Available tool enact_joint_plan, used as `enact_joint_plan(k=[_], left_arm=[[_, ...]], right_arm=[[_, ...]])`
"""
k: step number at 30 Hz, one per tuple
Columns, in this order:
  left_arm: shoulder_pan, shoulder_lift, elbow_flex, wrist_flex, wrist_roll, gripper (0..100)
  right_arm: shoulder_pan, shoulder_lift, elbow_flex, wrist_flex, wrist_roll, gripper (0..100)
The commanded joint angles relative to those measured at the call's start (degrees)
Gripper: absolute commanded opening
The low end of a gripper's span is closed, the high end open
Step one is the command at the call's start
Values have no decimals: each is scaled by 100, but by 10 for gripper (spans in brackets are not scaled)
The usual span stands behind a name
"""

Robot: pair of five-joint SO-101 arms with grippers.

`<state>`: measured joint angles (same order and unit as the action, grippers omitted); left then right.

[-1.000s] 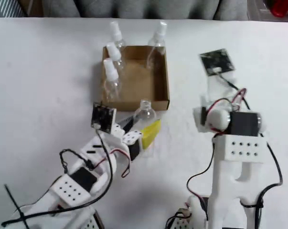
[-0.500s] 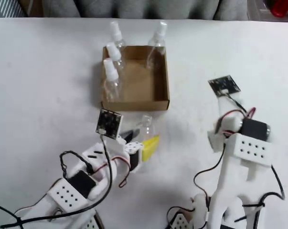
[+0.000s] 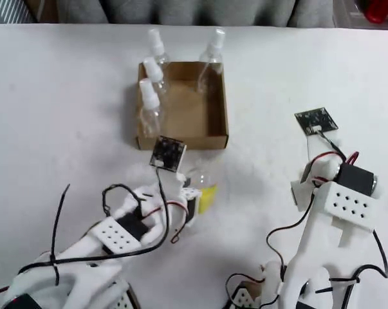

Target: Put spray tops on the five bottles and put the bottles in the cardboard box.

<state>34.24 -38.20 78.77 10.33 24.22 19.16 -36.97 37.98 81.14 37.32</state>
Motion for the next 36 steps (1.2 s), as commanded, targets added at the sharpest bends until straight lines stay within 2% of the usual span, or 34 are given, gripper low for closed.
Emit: enact_joint_plan(k=[1, 6, 15, 20, 27, 32, 36], left_arm=[[31, -66, -369, -431, 18, 20], [31, -470, -360, -404, 18, 20], [-233, -1508, 141, -440, 9, 20], [-488, -2316, 484, -413, 9, 20], [-505, -3073, 923, -404, 9, 20], [-505, -3565, 1187, -404, 9, 20], [-505, -3987, 1345, -404, 9, 20]], right_arm=[[-48, -145, -255, -84, -220, 15], [-303, -145, -695, -365, -1495, 15], [-1710, -145, -1187, -409, -3895, 15], [-2501, -145, -1793, -409, -4800, 15], [-3521, -145, -2119, -1420, -5319, 15], [-3697, -189, -2145, -1771, -5284, 15], [-3758, -769, -2004, -1754, -5275, 15]])
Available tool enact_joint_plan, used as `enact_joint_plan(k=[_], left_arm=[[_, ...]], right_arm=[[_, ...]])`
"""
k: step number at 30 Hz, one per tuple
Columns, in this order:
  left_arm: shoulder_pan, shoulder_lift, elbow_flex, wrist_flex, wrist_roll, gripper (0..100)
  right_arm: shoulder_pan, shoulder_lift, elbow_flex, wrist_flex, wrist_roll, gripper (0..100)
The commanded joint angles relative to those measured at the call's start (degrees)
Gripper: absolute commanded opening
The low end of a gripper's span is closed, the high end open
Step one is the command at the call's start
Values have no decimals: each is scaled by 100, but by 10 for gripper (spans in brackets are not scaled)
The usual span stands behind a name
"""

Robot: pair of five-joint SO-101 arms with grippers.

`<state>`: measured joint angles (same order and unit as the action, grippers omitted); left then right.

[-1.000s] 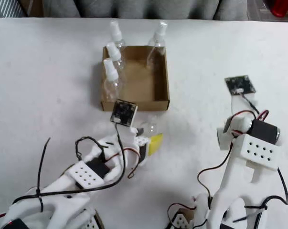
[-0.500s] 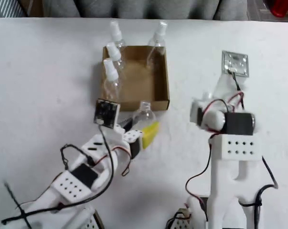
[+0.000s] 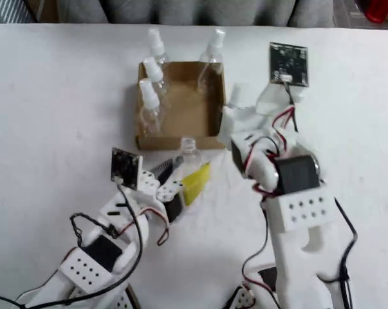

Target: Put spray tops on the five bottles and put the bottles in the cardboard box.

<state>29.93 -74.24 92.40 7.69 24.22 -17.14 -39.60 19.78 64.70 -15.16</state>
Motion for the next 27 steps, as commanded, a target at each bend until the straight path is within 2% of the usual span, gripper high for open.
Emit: enact_joint_plan(k=[1, 10, 16, 20, 27], left_arm=[[-66, -462, 26, -141, 9, 20], [-40, -901, 264, -132, 9, 20], [-31, -919, 264, 167, -18, 20], [-31, -919, 264, 193, -686, 20], [-75, -919, 264, 193, -932, 20]], right_arm=[[-163, -725, -105, -127, -18, 15], [-198, -1402, 149, -998, -26, 15], [-207, -1358, 149, -2325, -26, 15], [-215, -1358, 149, -3222, 9, 15], [-1279, -1393, 158, -3723, 1495, 15]])
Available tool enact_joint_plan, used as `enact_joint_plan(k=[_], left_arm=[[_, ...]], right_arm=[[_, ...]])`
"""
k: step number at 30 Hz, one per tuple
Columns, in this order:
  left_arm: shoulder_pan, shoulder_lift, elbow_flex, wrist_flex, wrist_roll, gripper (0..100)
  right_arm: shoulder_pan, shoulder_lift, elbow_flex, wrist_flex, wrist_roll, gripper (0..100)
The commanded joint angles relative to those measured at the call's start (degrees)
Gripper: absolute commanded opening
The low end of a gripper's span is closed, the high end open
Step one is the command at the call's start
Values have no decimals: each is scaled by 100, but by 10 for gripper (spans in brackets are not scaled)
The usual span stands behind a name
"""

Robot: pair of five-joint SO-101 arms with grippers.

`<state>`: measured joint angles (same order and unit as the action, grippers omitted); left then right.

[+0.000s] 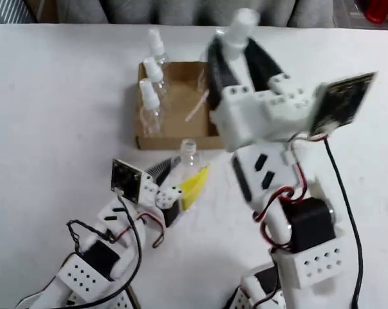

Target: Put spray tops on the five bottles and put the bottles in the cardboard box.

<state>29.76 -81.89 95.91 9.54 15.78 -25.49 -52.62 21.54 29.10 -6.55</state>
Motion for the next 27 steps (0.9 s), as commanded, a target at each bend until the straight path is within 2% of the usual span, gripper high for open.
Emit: enact_joint_plan(k=[1, 8, 14, 17, 20, 23, 27], left_arm=[[-57, -154, -88, 9, -88, 20], [-330, -163, -123, -53, -97, 20], [-734, -163, 44, -835, -97, 20], [-716, -163, 141, -967, -536, 20], [-716, -163, 141, -976, -993, 20], [-716, -163, 141, -967, -1037, 20], [-558, -171, 141, -941, -1064, 20]], right_arm=[[-576, -119, -9, -127, 791, 15], [-734, -242, 18, 470, 985, 15], [-778, -664, 211, 857, 932, 15], [-778, -945, 484, 980, 923, 15], [-787, -1244, 765, 840, 923, 15], [-787, -1464, 1099, 541, 923, 15], [-866, -1420, 1749, -541, 923, 15]])
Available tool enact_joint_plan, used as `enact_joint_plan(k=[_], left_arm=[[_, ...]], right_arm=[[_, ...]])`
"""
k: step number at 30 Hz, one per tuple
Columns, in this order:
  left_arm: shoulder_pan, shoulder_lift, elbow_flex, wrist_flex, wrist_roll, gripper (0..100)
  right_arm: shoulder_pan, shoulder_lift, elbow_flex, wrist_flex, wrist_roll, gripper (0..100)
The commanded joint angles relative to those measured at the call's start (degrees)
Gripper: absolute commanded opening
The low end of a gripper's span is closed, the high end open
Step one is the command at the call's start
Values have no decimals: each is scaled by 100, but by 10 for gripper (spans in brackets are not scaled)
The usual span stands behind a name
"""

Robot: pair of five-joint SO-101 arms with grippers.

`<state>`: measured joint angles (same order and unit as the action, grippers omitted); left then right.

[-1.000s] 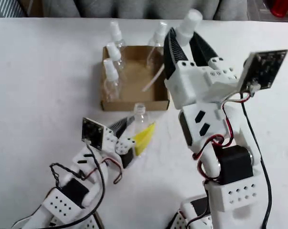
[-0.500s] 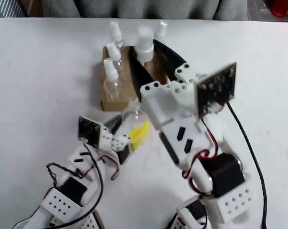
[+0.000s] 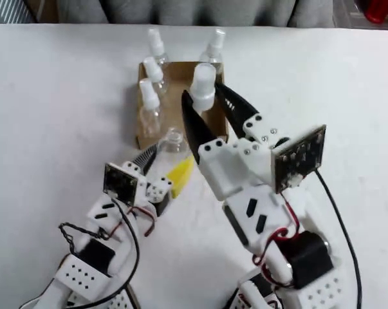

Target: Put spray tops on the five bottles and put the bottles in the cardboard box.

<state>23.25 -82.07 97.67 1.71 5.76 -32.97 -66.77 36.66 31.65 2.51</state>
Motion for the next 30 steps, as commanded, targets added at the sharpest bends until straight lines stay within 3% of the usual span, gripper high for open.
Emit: enact_joint_plan(k=[1, 7, 15, 30], left_arm=[[136, -154, -35, -149, -62, 20], [101, -145, -35, 9, -62, 20], [101, -145, -35, 44, -62, 20], [92, -145, -35, 35, -62, 20]], right_arm=[[-154, 48, 440, -1226, 18, 15], [-136, 242, 1415, -3327, 18, 15], [-136, 224, 1301, -2844, 26, 15], [330, 268, 1319, -2844, 18, 15]])
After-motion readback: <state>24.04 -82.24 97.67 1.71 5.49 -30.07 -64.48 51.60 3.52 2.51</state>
